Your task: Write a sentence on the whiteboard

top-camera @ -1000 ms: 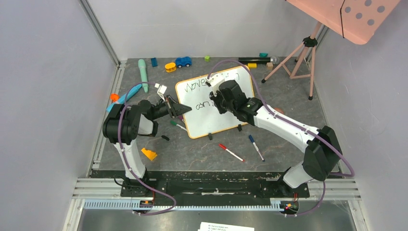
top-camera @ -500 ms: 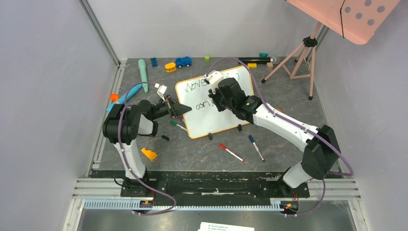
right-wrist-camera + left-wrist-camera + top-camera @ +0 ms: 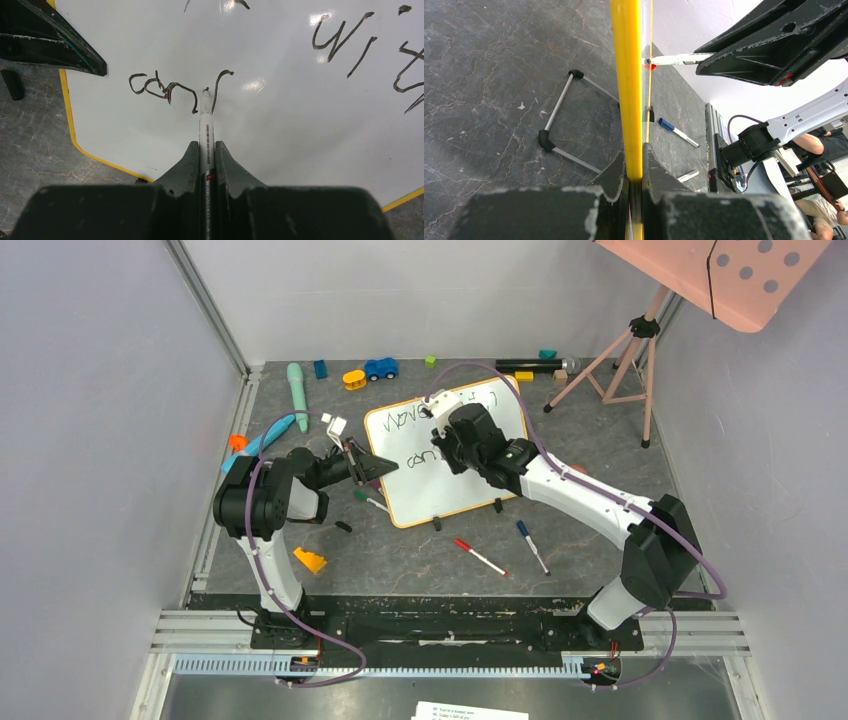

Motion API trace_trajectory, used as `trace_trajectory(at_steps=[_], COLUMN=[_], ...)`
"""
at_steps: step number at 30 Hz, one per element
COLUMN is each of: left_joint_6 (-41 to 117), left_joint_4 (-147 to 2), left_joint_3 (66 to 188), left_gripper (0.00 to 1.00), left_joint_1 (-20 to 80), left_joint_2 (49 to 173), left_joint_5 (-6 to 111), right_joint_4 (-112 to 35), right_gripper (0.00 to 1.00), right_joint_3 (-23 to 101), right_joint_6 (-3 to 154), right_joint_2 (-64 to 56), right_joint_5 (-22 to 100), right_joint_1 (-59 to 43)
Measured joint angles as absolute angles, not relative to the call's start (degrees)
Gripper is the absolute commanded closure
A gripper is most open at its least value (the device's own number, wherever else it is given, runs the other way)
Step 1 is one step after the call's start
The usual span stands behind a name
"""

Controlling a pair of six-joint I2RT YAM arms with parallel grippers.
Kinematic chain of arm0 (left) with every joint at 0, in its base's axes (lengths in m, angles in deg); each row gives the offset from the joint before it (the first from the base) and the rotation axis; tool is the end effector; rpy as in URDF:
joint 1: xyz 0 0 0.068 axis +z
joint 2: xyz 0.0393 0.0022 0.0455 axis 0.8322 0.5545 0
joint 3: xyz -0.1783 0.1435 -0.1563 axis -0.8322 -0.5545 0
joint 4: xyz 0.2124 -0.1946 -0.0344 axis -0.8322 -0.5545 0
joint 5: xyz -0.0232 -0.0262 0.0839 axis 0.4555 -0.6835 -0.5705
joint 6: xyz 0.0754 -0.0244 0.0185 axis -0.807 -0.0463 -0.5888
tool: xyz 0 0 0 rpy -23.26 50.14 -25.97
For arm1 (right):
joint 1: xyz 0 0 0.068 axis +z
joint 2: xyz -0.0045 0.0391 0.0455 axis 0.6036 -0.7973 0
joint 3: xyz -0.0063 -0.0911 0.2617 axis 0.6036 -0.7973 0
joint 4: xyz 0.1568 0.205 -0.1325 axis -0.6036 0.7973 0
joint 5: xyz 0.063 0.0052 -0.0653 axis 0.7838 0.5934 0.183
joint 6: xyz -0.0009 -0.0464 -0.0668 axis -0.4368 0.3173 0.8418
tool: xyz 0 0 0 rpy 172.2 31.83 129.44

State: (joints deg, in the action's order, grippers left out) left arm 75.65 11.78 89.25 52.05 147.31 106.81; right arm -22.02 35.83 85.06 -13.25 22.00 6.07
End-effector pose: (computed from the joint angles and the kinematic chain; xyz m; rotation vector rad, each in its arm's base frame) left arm 0.3376 -0.0880 0.1240 0.3871 1.6553 -1.4775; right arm 0.3139 0.2794 0.2731 -0.7629 2.0418 0.2324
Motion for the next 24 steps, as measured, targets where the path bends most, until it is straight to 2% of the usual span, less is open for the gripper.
trace_trajectory(at_steps=[24], left_joint_6=[75.65], left_joint_4=[11.75], left_joint_3=[89.25], left_gripper=[0.98], left_joint_1=[52.05], left_joint_2=[147.34], left_joint_5=[106.77], right_joint_4=[-19.90], right_gripper=[1.00], right_joint_3=[36.60], right_joint_6=[84.10], right_joint_2=[-13.03], right_joint_5=[17.26], right_joint_1=[6.22])
